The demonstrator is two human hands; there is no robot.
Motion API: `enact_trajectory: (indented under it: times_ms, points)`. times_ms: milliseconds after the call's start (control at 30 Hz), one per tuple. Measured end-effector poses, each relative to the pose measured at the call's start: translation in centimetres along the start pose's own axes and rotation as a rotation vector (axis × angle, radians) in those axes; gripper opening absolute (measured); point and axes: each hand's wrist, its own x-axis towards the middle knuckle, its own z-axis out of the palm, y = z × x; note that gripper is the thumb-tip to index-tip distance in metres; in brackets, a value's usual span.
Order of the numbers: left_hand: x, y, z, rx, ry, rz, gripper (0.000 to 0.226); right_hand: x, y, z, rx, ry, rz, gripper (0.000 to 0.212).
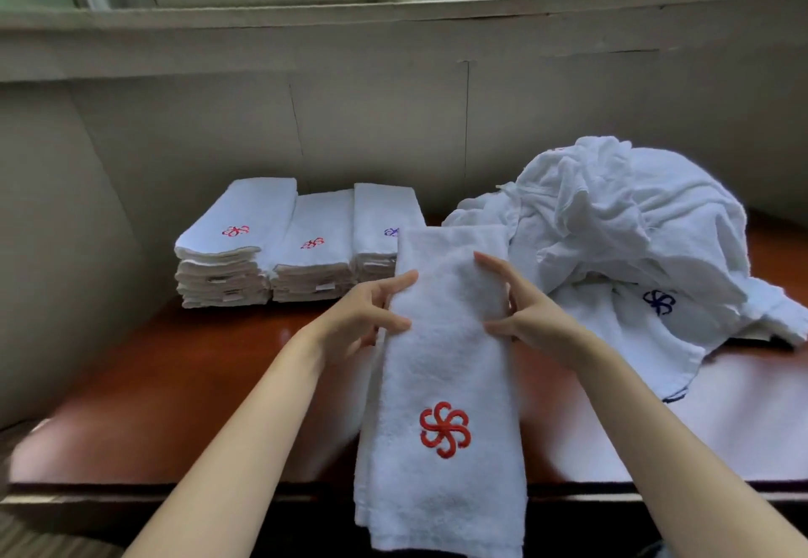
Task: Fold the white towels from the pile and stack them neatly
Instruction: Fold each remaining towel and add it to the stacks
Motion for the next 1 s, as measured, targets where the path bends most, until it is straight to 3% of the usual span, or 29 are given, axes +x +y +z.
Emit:
enact_trajectory:
  times_ms: [167,333,467,533,600,667,733,833,900,1000]
  points:
    - [-2.3,3.5,-4.0,-0.002,0.133,0.124,0.073,4.2,-5.4,2.4,-0.021,-0.051,-0.112,0.089]
    - [1.1,8.3,-12.4,-0.079,0.186,0.123,0.074,15.1,-10.9,4.0,-0.049,-0.100,-0.091,0.083]
    - [8.6,10.3,-19.3,-0.090,0.483,0.120,0.042,27.5,-12.0,5.8,-0.017,-0.058,-0.032,0.077]
    - [12.3,8.8,-22.0,0.067,0.638,0.002,0.019,32.3,-9.8,6.7,-0.044,-0.013,0.062,0.072]
    - [14.8,5.6,-23.6,0.263,0.639,-0.196,0.006,35.3,-5.7,7.7,-0.089,-0.016,0.250,0.070]
    - [16.7,2.3,-24.6,0.509,0.564,-0.332,0.035,37.0,-1.5,8.7,-0.134,0.003,0.362,0.070]
    - [17.8,0.4,-24.5,0.728,0.561,-0.357,0.053,38.4,0.8,9.7,-0.205,0.102,0.341,0.067]
    - [19.0,-0.7,-24.0,0.817,0.617,-0.363,0.055,39.7,1.1,10.8,-0.346,0.181,0.284,0.050]
    - [19.8,-0.6,-23.7,0.818,0.660,-0.403,0.056,39.8,0.2,11.4,-0.511,0.155,0.303,0.025]
    - [20.5,0.2,-23.4,0.783,0.714,-0.452,0.056,40.1,-0.5,12.3,-0.649,0.118,0.347,0.014]
